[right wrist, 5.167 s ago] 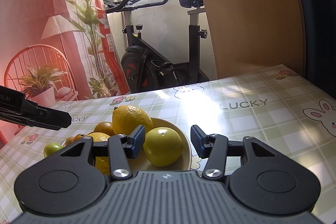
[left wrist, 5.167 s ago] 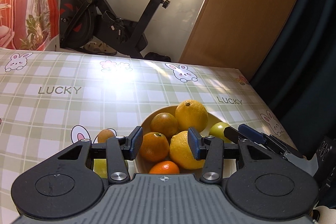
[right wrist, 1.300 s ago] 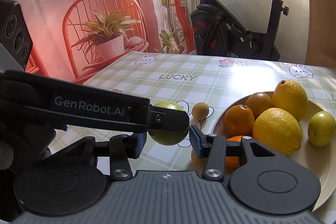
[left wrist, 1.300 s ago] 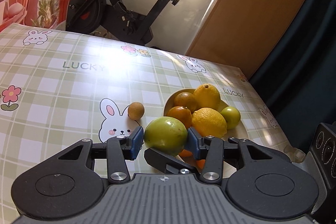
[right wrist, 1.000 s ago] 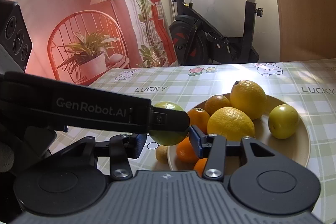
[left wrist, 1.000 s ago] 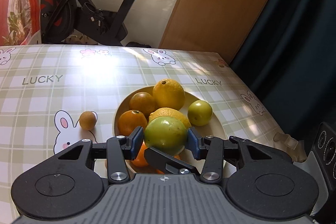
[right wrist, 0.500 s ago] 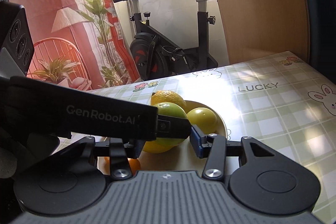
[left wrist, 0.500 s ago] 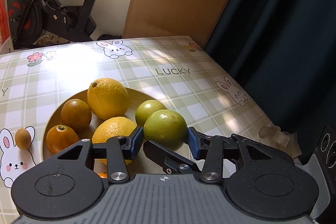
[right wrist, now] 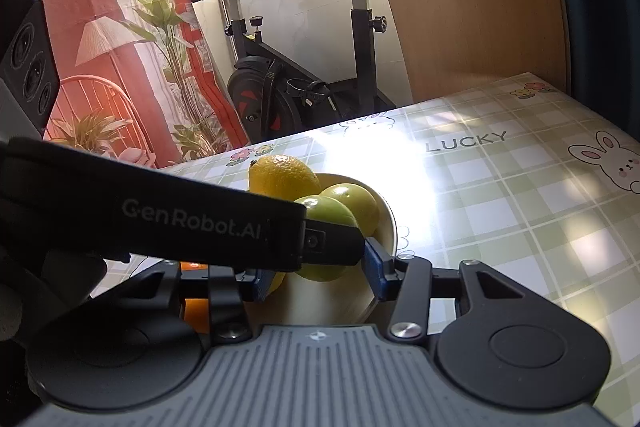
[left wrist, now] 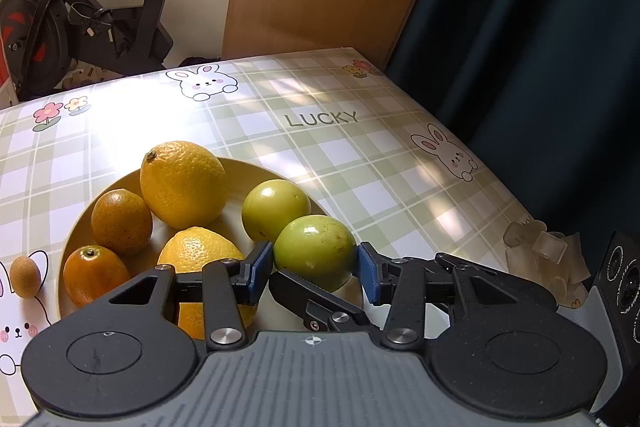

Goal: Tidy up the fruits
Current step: 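Carry the green fruit onto the plate and open the left gripper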

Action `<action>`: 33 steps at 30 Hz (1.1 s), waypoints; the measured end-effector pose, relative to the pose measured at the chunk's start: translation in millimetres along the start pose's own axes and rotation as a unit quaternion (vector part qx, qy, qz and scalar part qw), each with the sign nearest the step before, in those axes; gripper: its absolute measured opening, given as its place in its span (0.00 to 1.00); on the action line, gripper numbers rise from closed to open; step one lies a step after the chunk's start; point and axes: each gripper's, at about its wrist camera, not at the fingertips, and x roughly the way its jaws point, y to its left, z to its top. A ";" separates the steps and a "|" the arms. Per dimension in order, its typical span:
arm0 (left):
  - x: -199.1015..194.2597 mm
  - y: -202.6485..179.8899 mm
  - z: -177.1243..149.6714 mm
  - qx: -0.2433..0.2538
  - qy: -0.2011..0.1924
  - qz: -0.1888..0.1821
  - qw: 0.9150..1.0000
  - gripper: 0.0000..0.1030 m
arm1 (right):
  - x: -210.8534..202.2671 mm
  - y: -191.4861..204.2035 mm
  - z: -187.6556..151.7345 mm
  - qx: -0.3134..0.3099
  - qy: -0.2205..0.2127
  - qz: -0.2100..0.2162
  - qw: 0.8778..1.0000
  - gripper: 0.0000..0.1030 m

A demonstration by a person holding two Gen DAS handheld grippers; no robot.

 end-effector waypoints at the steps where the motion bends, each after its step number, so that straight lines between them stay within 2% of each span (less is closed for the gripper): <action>1: 0.1 -0.4 -0.2 0.004 -0.001 0.002 1.000 0.46 | 1.2 -2.0 -0.5 0.002 0.001 0.000 1.000 0.47; 13: -7.9 16.4 1.7 -0.020 -0.018 0.010 1.000 0.46 | 19.4 -4.6 -2.0 0.008 0.009 0.021 1.000 0.47; 18: -10.7 19.2 2.1 -0.026 -0.025 0.017 0.999 0.46 | 28.1 1.5 -0.4 -0.008 0.014 0.024 1.000 0.47; 29: -24.3 22.6 -1.5 -0.030 -0.049 0.025 0.998 0.46 | 35.7 7.8 -3.0 -0.028 0.016 0.013 0.999 0.47; 33: -37.7 36.5 -1.1 -0.051 -0.067 0.030 0.996 0.46 | 34.2 9.0 -4.5 -0.028 0.011 0.013 0.999 0.48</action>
